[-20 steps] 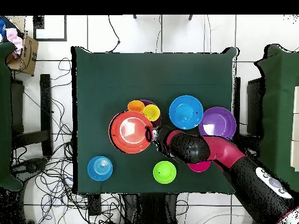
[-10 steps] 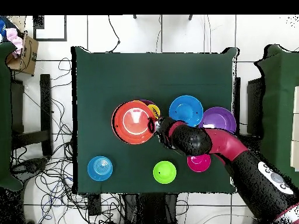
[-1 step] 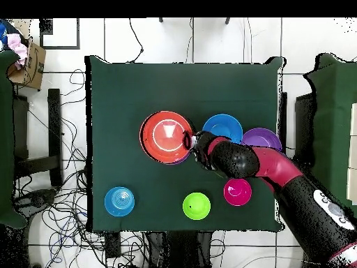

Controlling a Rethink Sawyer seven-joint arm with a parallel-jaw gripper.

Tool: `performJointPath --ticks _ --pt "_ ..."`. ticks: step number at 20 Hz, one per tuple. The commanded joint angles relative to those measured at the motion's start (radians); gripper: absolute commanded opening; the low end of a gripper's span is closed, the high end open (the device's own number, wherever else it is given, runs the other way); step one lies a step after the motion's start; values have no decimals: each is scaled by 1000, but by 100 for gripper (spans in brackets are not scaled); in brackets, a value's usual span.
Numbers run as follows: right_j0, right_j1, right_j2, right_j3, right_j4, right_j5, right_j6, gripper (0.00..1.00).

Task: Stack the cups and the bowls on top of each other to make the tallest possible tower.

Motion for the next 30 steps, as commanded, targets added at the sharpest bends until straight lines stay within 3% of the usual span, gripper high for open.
performJointPath --ticks 1,30 --pt "29 69 -41 -63 -29 82 -46 0" --pt "33 141 -120 -80 -79 58 -64 0"
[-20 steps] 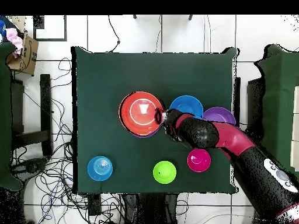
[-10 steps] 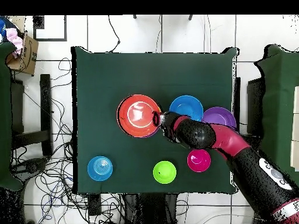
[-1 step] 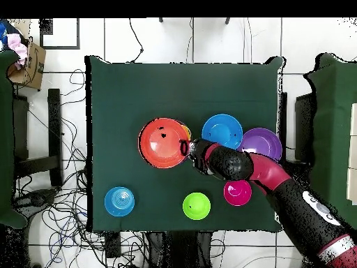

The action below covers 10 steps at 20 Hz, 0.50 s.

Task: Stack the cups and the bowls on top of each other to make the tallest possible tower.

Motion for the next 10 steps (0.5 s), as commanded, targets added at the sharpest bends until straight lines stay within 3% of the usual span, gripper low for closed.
performJointPath --ticks 1,10 --pt "29 14 -56 -73 -78 63 -68 0" --pt "14 -18 -44 -84 -61 113 -89 0"
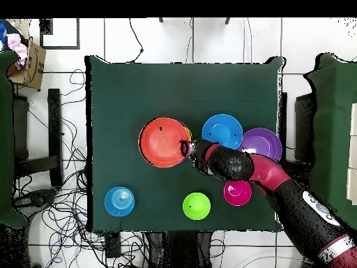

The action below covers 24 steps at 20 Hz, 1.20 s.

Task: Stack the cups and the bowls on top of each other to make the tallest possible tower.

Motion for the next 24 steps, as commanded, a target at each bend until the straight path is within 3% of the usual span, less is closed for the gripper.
performJointPath --ticks 1,24 --pt "17 -24 -43 -80 -61 113 -89 0" --pt "11 -36 -54 -100 -76 126 -106 0"
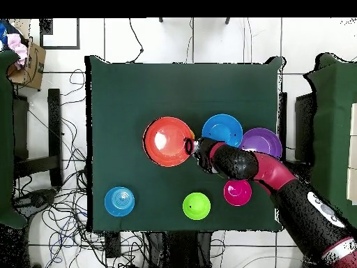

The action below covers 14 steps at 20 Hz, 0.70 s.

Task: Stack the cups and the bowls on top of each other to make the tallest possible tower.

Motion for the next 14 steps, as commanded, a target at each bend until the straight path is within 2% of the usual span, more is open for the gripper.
performJointPath --ticks 1,14 --pt "15 -12 -54 -88 -78 112 -107 0" --pt "26 5 -64 -106 -88 98 -106 0"
